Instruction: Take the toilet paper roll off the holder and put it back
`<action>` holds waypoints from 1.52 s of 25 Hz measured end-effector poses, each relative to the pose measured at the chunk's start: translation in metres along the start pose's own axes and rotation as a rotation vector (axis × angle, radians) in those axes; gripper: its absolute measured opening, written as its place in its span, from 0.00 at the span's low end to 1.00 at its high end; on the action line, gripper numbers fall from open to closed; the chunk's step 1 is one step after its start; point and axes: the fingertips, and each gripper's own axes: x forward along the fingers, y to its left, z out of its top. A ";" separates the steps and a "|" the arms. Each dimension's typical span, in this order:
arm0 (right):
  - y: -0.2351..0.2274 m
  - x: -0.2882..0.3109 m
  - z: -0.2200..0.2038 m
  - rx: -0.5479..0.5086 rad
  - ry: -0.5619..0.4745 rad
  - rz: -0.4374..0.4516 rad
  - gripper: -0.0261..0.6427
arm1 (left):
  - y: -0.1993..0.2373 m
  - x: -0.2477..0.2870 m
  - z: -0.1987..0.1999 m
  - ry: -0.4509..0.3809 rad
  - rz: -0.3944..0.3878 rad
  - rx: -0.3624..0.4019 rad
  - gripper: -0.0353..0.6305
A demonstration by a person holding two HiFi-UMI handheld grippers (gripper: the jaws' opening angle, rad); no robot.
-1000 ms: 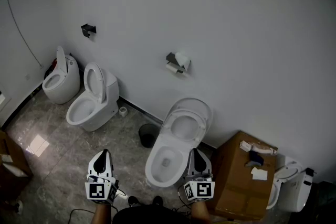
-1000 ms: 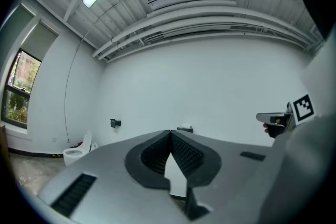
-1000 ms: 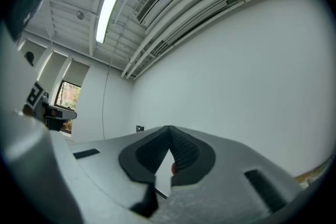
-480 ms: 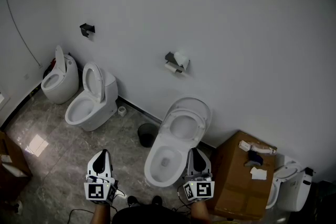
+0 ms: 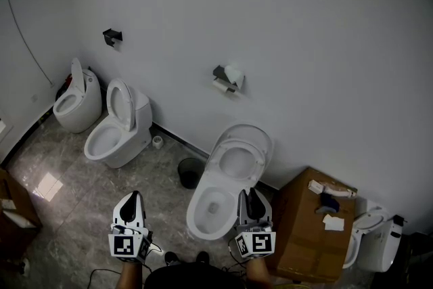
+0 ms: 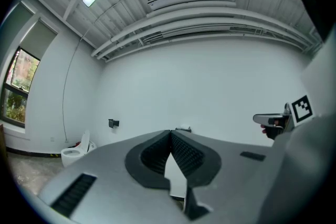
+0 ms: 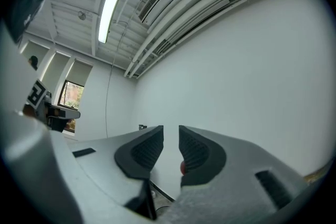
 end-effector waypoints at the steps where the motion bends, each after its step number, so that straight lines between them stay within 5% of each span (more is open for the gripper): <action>1: 0.001 0.001 0.000 0.000 0.000 0.003 0.15 | 0.000 0.000 0.000 0.001 0.000 -0.002 0.06; 38: 0.010 0.009 0.001 0.052 -0.030 0.061 0.80 | 0.004 0.002 -0.006 0.003 0.008 -0.002 0.06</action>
